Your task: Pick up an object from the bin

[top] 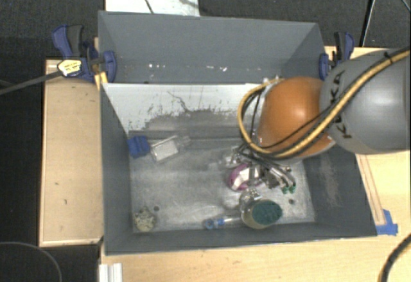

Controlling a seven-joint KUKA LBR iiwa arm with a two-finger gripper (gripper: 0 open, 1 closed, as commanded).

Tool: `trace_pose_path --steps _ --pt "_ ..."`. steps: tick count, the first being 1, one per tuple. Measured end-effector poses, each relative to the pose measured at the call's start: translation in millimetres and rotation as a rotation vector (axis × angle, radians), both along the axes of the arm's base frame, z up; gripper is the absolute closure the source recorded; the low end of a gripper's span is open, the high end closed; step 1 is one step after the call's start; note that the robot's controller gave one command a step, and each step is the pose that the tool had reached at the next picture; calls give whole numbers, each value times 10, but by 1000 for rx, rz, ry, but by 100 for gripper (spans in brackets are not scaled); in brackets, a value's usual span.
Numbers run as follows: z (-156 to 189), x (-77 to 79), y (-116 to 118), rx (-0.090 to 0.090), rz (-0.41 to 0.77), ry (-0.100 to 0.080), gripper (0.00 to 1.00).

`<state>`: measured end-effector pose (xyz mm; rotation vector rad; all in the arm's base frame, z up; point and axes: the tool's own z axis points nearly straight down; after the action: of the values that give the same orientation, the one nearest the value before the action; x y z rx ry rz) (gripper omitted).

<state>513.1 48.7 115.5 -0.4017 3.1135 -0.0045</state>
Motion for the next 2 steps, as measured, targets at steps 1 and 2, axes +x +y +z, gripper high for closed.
trace_pose_path --steps 1,2 --pt "-213 107 -632 2 166 -8 0" --pt "-430 232 -740 5 167 -9 0"
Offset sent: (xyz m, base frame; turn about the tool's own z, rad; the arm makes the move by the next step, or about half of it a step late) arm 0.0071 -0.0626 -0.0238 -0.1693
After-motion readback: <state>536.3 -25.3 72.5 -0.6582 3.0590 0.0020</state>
